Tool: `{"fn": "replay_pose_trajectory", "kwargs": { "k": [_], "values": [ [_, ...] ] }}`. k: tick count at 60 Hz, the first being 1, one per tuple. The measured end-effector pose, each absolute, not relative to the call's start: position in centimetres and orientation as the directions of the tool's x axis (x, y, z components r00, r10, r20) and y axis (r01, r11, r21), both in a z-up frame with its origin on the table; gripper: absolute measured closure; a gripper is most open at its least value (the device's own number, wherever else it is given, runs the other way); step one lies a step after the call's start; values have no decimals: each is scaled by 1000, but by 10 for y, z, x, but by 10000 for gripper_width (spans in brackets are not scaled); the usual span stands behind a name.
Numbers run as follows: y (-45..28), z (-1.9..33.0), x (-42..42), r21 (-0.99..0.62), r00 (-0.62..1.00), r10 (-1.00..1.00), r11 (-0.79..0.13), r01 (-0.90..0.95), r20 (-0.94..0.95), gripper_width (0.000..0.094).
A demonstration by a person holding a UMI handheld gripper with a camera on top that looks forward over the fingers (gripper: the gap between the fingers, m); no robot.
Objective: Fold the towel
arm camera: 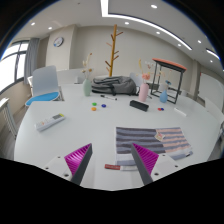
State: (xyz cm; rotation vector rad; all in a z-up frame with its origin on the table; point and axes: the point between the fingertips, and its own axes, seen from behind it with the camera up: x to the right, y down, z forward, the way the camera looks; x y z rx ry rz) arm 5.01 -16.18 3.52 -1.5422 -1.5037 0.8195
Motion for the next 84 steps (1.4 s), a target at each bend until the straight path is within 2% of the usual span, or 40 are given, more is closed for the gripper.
{"fn": "replay_pose_trajectory", "kwargs": {
  "k": [23,28,30,31,34,35,41,47,56,65,76,84],
  "values": [
    [-135,-12,-20,-840,69,996,15,543,62,86],
    [-135,-19,-24,-822,73,997,-10,570,38,127],
    [-135,-21,-25,-817,72,997,-12,576,36,215],
    [-134,-21,-26,-815,72,997,-11,579,38,319],
    [-131,-22,-28,-809,73,996,5,588,60,782],
    [-126,-20,-28,-809,88,993,9,588,75,894],
    [-127,-20,-27,-803,110,990,6,596,89,901],
    [-160,-11,-20,-783,64,997,-72,618,-41,905],
    [-175,62,-13,-818,23,984,-162,552,-179,906],
    [-109,109,-15,-843,83,980,-199,499,-182,905],
    [-6,89,-18,-831,159,982,-174,528,-104,906],
    [48,57,-16,-812,179,983,-136,568,-40,906]
  ]
}}
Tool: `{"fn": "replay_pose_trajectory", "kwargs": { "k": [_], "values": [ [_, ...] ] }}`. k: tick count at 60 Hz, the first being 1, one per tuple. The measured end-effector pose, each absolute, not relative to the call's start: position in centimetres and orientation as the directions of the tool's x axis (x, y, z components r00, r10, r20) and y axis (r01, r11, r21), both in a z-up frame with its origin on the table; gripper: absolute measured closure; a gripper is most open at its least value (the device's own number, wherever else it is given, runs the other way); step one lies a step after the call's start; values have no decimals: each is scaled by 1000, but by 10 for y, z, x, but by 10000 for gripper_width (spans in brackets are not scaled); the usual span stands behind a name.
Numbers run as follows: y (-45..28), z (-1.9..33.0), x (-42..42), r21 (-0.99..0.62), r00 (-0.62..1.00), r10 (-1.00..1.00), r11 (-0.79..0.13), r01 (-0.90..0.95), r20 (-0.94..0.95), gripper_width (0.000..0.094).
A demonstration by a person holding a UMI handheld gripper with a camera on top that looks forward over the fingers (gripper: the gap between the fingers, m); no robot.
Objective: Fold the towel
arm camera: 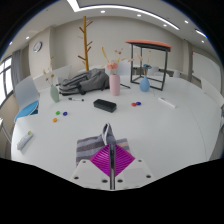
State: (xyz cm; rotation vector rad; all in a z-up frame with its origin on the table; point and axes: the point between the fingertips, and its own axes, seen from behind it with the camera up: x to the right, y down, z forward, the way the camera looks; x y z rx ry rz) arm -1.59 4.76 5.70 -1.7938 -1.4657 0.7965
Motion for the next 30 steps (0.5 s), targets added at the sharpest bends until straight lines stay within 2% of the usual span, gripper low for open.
{"fn": "replay_pose_trajectory", "kwargs": {
  "k": [6,9,11,15,16,18,22,30],
  "values": [
    [68,33,-18,-798,179,984,-108,593,0,895],
    [70,28,-17,-795,171,985,-101,598,3,792],
    [73,28,-16,-797,171,985,-98,597,8,627],
    [81,39,-13,-803,191,981,-89,589,31,137],
    [82,43,-10,-806,194,980,-88,586,34,68],
    [82,56,-5,-809,201,979,-91,581,34,122],
    [73,90,16,-821,198,980,-97,562,19,86],
    [46,165,92,-818,157,987,-71,570,23,85]
  ]
}}
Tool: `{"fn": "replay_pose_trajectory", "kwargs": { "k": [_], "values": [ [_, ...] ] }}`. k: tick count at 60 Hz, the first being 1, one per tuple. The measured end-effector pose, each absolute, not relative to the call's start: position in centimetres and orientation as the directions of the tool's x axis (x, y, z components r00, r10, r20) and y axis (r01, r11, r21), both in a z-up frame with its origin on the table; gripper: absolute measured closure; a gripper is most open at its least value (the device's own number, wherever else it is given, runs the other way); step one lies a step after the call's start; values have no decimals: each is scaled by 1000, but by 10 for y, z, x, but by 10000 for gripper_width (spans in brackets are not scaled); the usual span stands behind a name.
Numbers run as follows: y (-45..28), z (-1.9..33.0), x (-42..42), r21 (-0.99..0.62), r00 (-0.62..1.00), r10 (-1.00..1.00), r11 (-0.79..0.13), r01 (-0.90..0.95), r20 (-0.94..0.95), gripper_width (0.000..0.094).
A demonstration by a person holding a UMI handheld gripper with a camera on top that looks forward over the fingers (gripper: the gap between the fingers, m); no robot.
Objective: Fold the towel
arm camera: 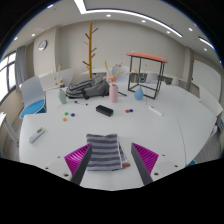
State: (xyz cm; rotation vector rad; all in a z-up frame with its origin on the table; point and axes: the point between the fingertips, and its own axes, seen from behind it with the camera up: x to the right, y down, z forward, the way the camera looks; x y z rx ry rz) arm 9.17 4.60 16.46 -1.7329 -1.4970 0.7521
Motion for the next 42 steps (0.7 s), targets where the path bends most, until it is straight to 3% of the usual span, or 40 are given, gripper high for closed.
{"fn": "replay_pose_trajectory", "kwargs": {
  "k": [10,19,24,42],
  "values": [
    [24,227,186,-798,146,988,-46,601,53,86],
    [8,255,226,-816,133,990,-34,576,53,86],
    [4,261,232,-826,117,990,-5,563,73,86],
    [-15,248,228,-817,123,992,-104,568,-40,86]
  ]
}}
